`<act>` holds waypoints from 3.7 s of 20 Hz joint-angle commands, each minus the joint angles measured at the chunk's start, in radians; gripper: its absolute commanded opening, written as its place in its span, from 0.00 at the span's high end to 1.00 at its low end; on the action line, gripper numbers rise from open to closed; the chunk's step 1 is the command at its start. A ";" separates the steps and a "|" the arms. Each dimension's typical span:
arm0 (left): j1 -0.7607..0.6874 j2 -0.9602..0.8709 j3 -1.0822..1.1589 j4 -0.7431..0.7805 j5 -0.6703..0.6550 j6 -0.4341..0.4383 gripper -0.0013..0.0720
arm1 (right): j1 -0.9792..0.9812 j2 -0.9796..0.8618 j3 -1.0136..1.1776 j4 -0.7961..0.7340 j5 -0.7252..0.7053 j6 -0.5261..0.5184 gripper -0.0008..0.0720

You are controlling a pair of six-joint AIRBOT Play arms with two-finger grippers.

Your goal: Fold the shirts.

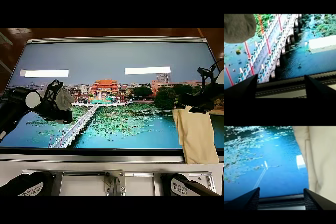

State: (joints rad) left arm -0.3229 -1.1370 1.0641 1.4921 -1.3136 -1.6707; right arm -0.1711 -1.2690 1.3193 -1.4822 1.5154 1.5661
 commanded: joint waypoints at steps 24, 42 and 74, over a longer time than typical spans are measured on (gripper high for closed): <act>0.101 -0.047 0.039 -0.043 0.348 -0.080 0.06 | 0.000 -0.001 0.001 0.001 -0.065 0.011 0.07; 0.460 -0.625 0.303 -0.098 0.297 -0.053 0.21 | 0.000 -0.001 0.001 0.067 -0.092 0.011 0.07; -0.542 -0.476 0.327 -0.356 0.494 -0.183 0.92 | 0.000 0.251 -0.107 0.209 0.065 -0.146 0.23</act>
State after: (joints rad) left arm -0.8257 -1.4841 1.4105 1.2232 -0.8394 -1.8374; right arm -0.1711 -1.0096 1.2705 -1.2781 1.6054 1.4200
